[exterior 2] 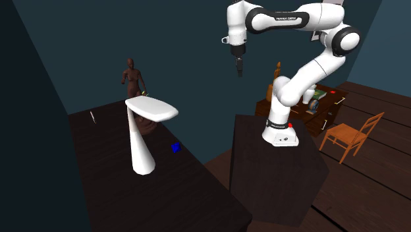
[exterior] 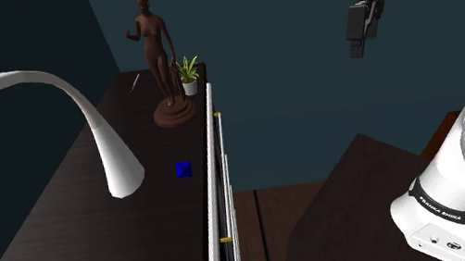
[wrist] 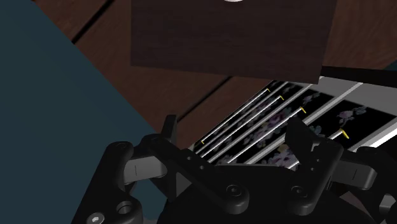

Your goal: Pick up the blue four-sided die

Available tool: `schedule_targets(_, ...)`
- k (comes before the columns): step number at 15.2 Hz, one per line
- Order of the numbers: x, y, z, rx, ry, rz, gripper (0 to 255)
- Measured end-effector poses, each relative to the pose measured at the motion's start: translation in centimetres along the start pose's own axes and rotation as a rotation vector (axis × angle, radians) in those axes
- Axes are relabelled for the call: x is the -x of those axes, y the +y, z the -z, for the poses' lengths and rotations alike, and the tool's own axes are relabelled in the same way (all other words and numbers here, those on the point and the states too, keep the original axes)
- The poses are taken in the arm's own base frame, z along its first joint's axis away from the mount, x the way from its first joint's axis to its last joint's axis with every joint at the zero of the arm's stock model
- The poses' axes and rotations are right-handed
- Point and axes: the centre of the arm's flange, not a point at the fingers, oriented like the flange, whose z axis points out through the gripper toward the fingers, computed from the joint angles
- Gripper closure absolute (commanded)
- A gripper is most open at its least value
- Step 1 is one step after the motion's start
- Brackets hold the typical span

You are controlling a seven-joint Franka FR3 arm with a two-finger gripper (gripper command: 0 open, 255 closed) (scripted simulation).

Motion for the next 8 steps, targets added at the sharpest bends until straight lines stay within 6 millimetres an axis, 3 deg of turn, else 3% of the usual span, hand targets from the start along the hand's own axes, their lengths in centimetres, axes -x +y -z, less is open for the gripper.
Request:
schedule_targets(3,-0.9,-1.2,-0.7,-0.002,0.004,0.005,0)
schedule_targets(8,-4.9,-4.4,-3.1,-0.01,0.023,0.022,0)
